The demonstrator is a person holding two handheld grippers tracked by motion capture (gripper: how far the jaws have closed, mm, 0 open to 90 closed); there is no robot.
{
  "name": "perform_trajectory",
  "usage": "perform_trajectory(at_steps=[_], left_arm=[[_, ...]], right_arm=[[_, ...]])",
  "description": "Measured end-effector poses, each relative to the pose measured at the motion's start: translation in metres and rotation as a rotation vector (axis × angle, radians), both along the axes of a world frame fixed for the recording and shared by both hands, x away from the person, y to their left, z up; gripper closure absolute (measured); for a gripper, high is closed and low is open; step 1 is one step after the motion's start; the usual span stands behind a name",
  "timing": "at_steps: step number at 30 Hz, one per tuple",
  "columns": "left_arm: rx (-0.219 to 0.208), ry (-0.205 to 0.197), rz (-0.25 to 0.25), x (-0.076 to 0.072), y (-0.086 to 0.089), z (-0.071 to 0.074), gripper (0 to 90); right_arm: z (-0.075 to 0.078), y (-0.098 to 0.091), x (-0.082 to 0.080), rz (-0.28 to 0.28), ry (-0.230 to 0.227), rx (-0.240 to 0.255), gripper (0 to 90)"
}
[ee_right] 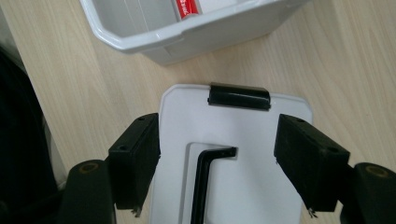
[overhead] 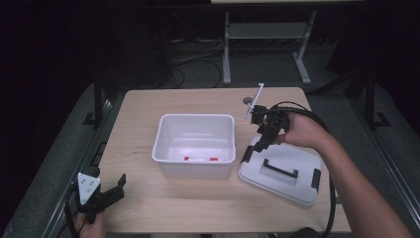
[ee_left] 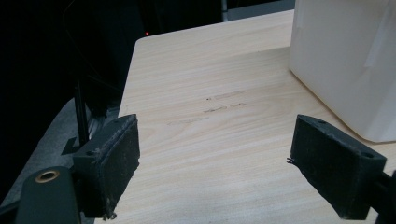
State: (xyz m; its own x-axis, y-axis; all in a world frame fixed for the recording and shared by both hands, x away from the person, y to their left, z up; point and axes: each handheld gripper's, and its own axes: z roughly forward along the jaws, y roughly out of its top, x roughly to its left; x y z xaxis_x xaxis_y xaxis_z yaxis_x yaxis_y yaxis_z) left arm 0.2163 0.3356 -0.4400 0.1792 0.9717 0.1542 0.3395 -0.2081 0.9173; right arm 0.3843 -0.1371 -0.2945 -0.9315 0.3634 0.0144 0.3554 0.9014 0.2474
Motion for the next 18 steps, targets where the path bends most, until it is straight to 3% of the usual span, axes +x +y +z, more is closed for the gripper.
perform_trajectory(at_steps=[18], left_arm=[[0.002, 0.0, 0.001, 0.0, 0.0, 0.0, 15.0]], right_arm=[[-0.018, -0.034, -0.006, -0.06, 0.015, 0.006, 29.3]])
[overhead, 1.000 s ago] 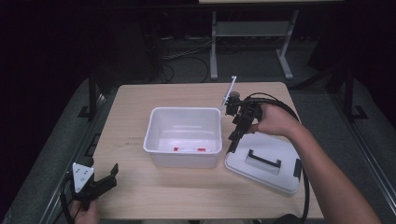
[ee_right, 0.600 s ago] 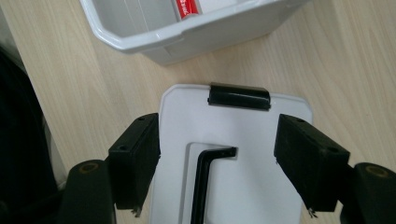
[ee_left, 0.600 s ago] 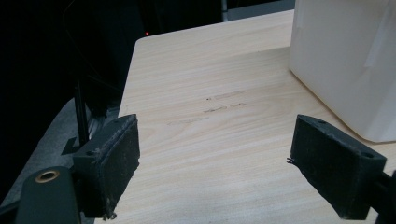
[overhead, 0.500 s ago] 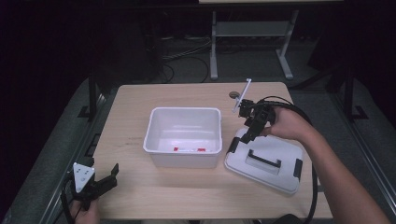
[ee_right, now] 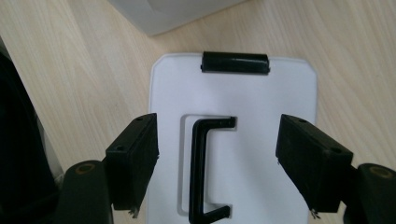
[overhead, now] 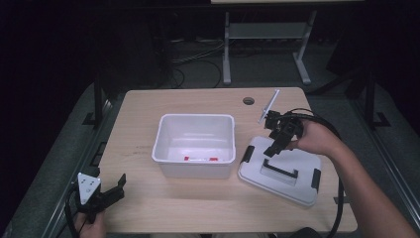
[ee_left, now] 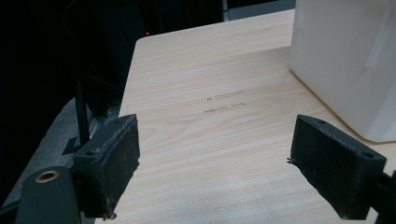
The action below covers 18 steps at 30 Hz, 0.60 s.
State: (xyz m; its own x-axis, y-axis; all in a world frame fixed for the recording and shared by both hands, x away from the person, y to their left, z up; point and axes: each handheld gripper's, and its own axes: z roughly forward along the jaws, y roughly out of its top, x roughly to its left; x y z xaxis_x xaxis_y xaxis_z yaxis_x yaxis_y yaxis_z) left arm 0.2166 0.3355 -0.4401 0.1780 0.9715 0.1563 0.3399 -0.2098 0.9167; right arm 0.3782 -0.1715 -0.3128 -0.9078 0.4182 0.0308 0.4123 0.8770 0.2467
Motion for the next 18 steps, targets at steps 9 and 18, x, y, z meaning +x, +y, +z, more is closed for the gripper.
perform_trajectory(at_steps=[9, 18], left_arm=[[0.004, 0.002, -0.001, 0.0, 0.0, 0.0, 15.0], [0.009, 0.002, -0.003, 0.0, -0.001, 0.0, 15.0]], right_arm=[[-0.012, -0.016, -0.004, -0.028, 0.011, 0.011, 29.3], [-0.031, -0.033, -0.01, -0.054, 0.027, 0.02, 29.7]])
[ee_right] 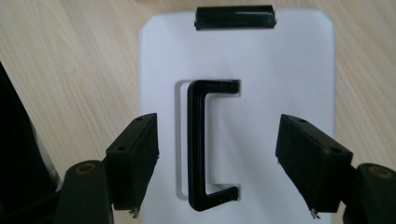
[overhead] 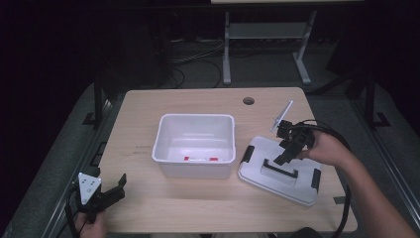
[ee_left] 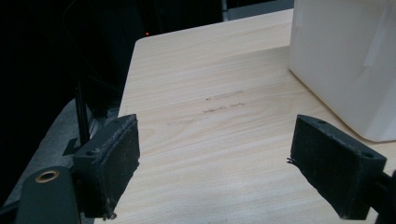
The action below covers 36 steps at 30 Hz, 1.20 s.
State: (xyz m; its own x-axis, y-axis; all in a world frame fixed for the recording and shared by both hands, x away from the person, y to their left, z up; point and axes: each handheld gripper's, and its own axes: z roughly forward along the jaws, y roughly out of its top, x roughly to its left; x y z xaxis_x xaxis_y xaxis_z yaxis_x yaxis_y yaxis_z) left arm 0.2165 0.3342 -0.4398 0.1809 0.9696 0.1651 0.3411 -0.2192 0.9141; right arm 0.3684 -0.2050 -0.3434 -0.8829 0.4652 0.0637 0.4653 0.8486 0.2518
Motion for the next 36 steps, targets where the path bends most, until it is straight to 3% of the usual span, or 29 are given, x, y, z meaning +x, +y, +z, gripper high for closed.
perform_trajectory(at_steps=[27, 36], left_arm=[[0.003, -0.002, -0.001, 0.0, 0.0, 0.0, 15.0], [0.005, -0.002, -0.002, 0.0, 0.0, 0.0, 15.0]], right_arm=[[-0.054, -0.014, -0.015, -0.014, 0.038, 0.018, 32.2], [-0.065, -0.015, -0.015, -0.023, 0.027, 0.009, 38.7]])
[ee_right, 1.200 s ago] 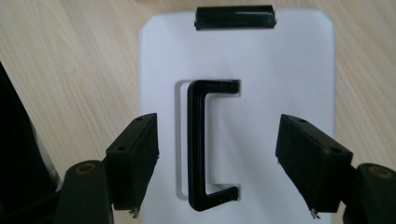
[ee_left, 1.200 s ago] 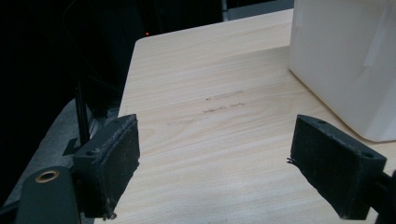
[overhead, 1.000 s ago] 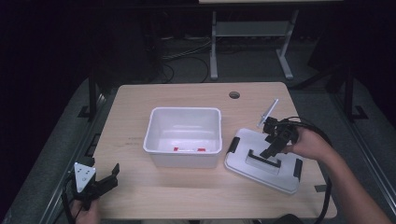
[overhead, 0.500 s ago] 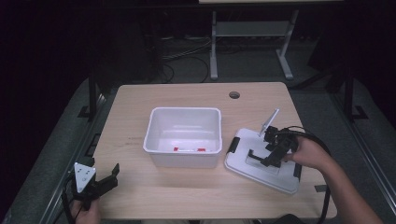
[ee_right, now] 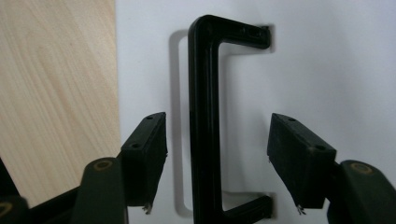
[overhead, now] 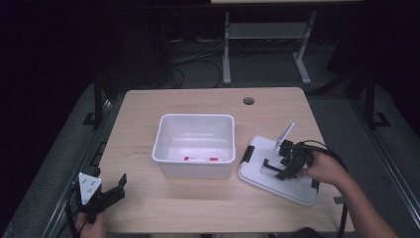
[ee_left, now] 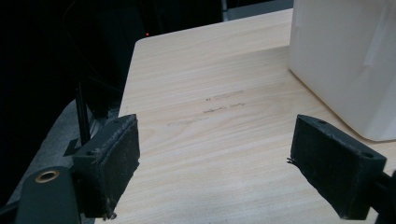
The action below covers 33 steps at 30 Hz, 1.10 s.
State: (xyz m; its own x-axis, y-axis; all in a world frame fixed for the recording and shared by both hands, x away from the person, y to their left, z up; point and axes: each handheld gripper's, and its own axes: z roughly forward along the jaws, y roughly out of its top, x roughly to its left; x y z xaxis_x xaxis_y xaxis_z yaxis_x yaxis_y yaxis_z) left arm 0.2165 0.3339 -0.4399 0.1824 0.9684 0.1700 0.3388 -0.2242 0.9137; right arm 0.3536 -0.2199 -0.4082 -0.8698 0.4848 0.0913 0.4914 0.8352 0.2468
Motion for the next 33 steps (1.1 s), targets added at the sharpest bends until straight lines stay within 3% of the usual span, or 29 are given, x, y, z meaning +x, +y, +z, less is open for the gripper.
perform_trajectory(at_steps=[11, 26, 33], left_arm=[[0.001, 0.0, -0.001, 0.0, 0.0, 0.0, 15.0], [0.001, -0.001, 0.0, 0.0, 0.0, 0.0, 15.0], [0.003, 0.0, 0.003, 0.0, 0.0, 0.0, 15.0]], right_arm=[[0.002, -0.006, 0.001, -0.022, -0.02, -0.006, 48.9], [0.019, -0.011, 0.008, -0.042, -0.055, -0.004, 65.2], [0.017, -0.01, 0.014, -0.044, -0.051, -0.018, 70.6]])
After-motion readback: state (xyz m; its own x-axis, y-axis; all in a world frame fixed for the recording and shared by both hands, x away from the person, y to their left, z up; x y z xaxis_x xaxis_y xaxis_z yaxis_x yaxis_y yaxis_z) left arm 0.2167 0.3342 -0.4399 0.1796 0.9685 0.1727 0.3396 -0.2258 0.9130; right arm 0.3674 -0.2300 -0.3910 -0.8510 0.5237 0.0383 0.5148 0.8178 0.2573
